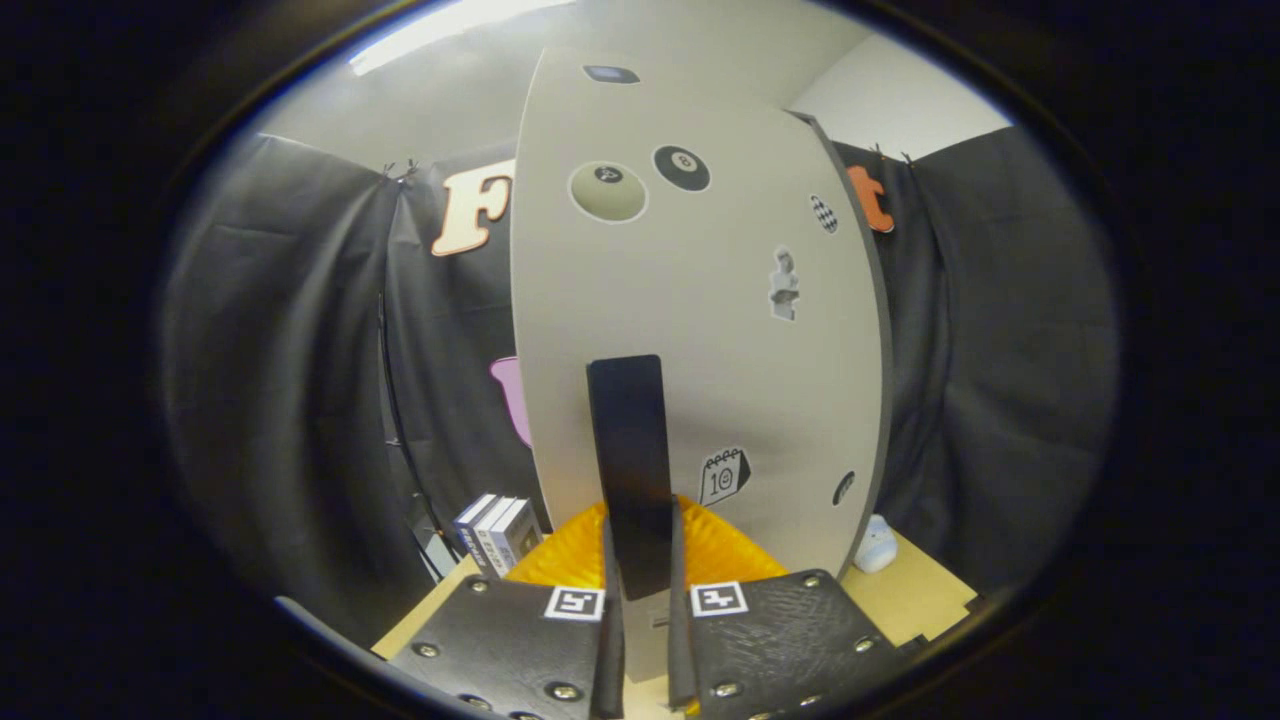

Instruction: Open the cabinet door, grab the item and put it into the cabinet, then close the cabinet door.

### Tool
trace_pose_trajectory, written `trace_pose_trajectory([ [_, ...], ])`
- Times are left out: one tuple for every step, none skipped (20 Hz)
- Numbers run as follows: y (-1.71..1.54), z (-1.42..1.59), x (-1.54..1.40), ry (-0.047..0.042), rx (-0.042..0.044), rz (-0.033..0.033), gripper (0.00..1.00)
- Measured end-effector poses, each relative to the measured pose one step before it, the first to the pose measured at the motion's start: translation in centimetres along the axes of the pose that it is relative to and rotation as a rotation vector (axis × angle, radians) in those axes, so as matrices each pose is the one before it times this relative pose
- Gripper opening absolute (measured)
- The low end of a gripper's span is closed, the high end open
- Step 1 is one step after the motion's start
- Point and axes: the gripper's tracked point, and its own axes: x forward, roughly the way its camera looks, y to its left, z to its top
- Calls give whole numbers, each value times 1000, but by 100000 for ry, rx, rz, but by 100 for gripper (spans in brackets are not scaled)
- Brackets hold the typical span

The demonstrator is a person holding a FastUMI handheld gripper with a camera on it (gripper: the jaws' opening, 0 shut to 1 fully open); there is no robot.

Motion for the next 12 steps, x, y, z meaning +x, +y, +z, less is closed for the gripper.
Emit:
trace_pose_trajectory([
  [-308,68,-367,-33,-321,19,17],
  [-263,-24,-404,73,-213,-71,17],
  [-307,35,-432,-12,-133,-174,17],
  [-330,-21,-334,-41,-208,-143,17],
  [-423,114,-412,-146,445,-365,17],
  [-416,-50,-402,12,426,-482,17],
  [-479,115,-455,-162,73,-704,17],
  [-555,-3,-276,28,-358,-729,17],
  [-541,125,-365,-73,-80,-932,17],
  [-577,-67,-350,235,-119,-823,17],
  [-682,131,-281,-104,403,-1065,16],
  [-689,34,-282,-164,984,-1255,16],
])
